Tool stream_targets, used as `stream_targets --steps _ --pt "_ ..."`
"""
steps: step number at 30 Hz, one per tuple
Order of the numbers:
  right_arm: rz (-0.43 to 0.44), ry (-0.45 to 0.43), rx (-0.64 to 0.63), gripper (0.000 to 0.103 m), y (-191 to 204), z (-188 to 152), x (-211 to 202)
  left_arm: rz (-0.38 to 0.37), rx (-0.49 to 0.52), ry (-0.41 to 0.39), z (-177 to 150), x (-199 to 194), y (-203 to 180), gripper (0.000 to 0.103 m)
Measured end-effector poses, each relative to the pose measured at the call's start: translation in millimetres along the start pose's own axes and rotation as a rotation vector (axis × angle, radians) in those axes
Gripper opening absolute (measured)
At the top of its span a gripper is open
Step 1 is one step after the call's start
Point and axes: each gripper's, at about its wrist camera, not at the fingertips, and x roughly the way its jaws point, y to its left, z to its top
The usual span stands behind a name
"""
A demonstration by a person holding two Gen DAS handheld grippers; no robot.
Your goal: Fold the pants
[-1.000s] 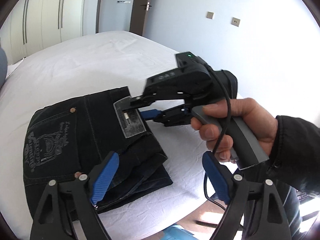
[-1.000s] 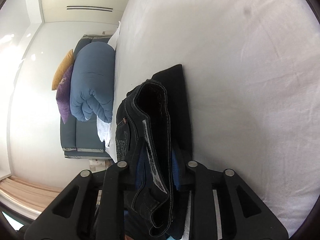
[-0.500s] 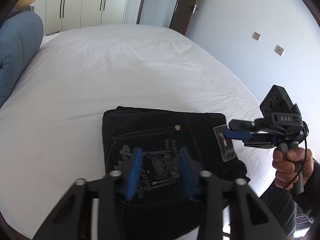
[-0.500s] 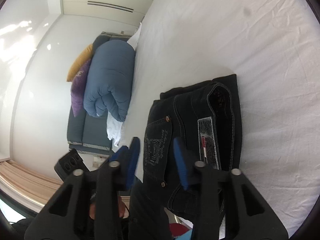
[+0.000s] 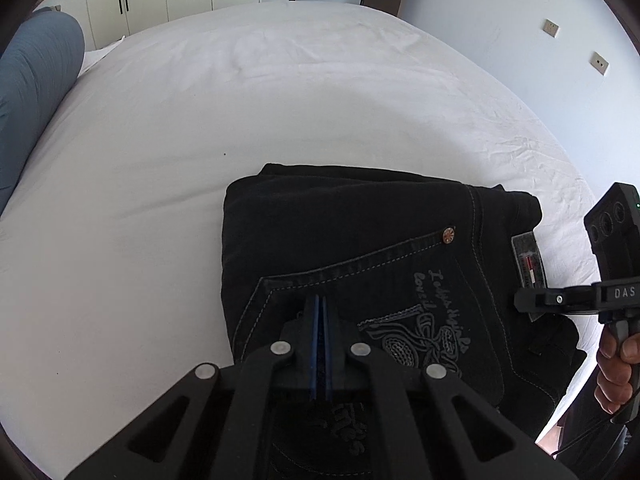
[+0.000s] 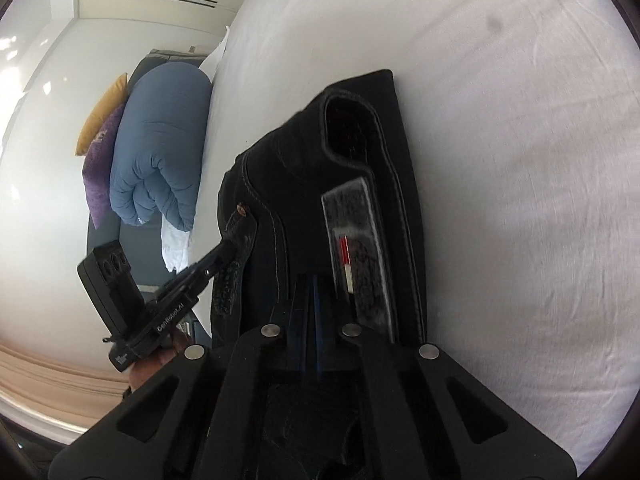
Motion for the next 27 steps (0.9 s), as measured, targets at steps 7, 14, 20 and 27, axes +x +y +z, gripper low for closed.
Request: stream_targets --steps 7,14,20,27 --pt "-0.009 -0.009 0.004 0.000 -2 -41 -11 0.037 0.042 0.005 -7 -9 -12 0.000" --pt "-0.043 -0.036 -0.009 0.000 6 -61 -29 0.053 0.054 0.009 -16 -16 -16 0.000" --pt "-0.058 -0.044 -0.025 0.000 0 -72 -43 0.072 0.061 0.004 -34 -28 -23 0.000" --pt "-0.102 -0.088 -0.057 0.005 7 -91 -63 0.068 -0.012 -0.057 -75 -56 -24 0.008"
